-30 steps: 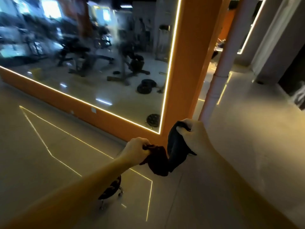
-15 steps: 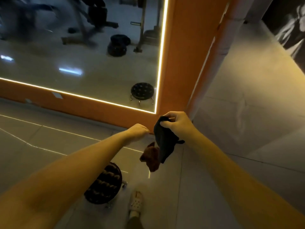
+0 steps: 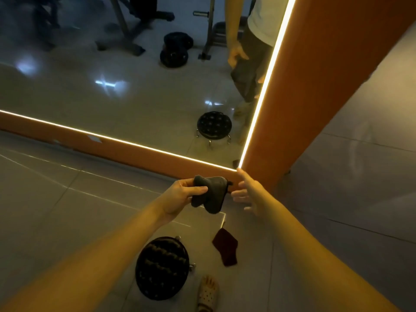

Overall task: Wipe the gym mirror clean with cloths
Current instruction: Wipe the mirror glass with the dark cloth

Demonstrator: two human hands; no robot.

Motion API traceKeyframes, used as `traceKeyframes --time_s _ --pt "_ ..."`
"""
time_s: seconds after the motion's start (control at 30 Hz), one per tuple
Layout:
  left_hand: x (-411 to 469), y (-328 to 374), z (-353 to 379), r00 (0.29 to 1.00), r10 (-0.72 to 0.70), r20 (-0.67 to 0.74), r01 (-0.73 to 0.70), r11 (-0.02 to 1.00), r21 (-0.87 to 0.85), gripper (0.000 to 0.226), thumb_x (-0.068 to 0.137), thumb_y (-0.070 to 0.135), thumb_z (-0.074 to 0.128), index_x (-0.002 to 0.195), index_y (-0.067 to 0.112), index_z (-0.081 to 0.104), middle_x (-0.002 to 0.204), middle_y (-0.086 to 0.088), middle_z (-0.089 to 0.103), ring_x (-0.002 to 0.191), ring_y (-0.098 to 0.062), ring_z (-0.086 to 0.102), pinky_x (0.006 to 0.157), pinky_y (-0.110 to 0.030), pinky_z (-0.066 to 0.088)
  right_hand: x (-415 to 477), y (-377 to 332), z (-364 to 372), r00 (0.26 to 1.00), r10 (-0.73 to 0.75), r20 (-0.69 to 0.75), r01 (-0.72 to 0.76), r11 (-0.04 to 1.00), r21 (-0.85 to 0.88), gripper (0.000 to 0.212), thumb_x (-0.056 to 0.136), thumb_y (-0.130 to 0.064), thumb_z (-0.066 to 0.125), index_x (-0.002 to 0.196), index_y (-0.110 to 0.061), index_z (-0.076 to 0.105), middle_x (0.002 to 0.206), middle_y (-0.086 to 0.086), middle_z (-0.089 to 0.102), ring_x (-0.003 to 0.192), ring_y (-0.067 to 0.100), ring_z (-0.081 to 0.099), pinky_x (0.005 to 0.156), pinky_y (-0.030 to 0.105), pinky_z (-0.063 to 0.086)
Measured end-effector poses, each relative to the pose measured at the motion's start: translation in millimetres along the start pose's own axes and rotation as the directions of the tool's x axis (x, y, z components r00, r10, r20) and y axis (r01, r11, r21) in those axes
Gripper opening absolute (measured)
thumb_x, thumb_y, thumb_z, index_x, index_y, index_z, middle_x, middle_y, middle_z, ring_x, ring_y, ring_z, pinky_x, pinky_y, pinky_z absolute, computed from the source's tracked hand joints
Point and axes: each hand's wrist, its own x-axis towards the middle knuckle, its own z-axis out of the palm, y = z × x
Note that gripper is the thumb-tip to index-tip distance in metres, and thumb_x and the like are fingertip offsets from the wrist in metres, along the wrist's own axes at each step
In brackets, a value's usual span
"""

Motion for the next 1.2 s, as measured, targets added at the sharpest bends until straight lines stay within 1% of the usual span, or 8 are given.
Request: traceKeyframes --time_s 0.17,0.27,0.5,0.6,0.7,0.9,1.03,1.2 --pt "-1 16 -28 0.998 -0.033 -0.059 0.037 0.997 0.063 0.034 0.097 0.027 0.065 0.127 0.012 0.071 0.122 -0.006 0.075 0.121 -0.021 0.066 0.104 -0.035 0.045 7 0 36 0.965 -0.109 0.240 0.082 0.990 0.118 0.056 0.093 -0.050 0.069 0.127 -0.007 0.064 0.114 0.011 0.076 0.113 0.029 0.070 0.113 0.055 0.040" --pt "-6 24 -47 0.982 -0.024 -0.188 0.053 0.988 0.147 0.027 0.096 0.033 0.068 0.117 0.017 0.076 0.110 -0.001 0.078 0.114 -0.019 0.068 0.109 -0.040 0.045 8 -20 51 0.972 -0.210 0.103 0.182 0.955 0.234 0.047 0.091 -0.008 0.074 0.135 -0.003 0.057 0.116 0.015 0.072 0.098 0.028 0.072 0.071 0.032 0.062" --pt "-13 61 -89 0.919 0.186 -0.347 -0.057 0.935 0.350 0.012 0.089 0.022 0.080 0.096 0.025 0.071 0.104 0.007 0.069 0.098 -0.006 0.065 0.087 -0.022 0.051 -5 -64 90 0.896 -0.444 0.013 0.443 0.895 0.060 0.087 0.090 0.008 0.069 0.151 -0.041 0.031 0.118 0.007 0.066 0.104 0.021 0.068 0.067 0.025 0.062" --pt "-12 86 -117 0.914 0.271 -0.303 -0.126 0.897 0.423 0.029 0.086 0.020 0.084 0.109 0.013 0.069 0.121 0.007 0.064 0.108 -0.008 0.064 0.099 -0.030 0.053 -15 -90 110 0.850 -0.527 0.010 0.527 0.848 -0.052 0.070 0.092 0.011 0.063 0.148 -0.028 0.048 0.127 0.008 0.064 0.117 0.028 0.066 0.076 0.026 0.062" --pt "-13 117 -147 0.912 0.359 -0.199 -0.239 0.859 0.453 0.012 0.091 0.010 0.078 0.092 0.020 0.071 0.097 0.013 0.072 0.090 0.010 0.066 0.090 -0.018 0.053 -30 -119 134 0.838 -0.545 0.019 0.537 0.818 -0.208 0.035 0.093 0.005 0.064 0.119 -0.018 0.068 0.108 0.002 0.071 0.107 0.021 0.069 0.081 0.023 0.059" --pt "-22 184 -232 0.921 0.380 0.081 -0.373 0.805 0.462 0.020 0.091 0.007 0.075 0.109 0.015 0.070 0.098 -0.001 0.077 0.098 -0.011 0.074 0.087 -0.027 0.059 -76 -184 193 0.804 -0.590 -0.071 0.533 0.769 -0.354 0.009 0.087 -0.012 0.079 0.089 -0.018 0.072 0.087 0.005 0.072 0.081 0.017 0.070 0.073 0.023 0.055" --pt "-43 239 -272 0.877 0.425 0.225 -0.480 0.752 0.452 0.029 0.092 0.003 0.072 0.117 0.014 0.064 0.106 -0.008 0.077 0.102 -0.020 0.074 0.088 -0.027 0.059 -108 -220 232 0.756 -0.636 -0.155 0.618 0.772 -0.149 0.019 0.079 -0.023 0.077 0.087 -0.006 0.071 0.091 0.017 0.073 0.095 0.031 0.073 0.086 0.040 0.058" --pt "-64 326 -278 0.774 0.547 0.318 -0.633 0.675 0.379 0.032 0.093 -0.003 0.068 0.120 0.011 0.057 0.107 -0.010 0.076 0.103 -0.022 0.074 0.085 -0.029 0.060 -143 -257 263 0.694 -0.712 -0.104 0.631 0.533 0.564 0.048 0.084 -0.017 0.067 0.125 0.006 0.058 0.112 0.023 0.070 0.102 0.031 0.071 0.079 0.029 0.061"
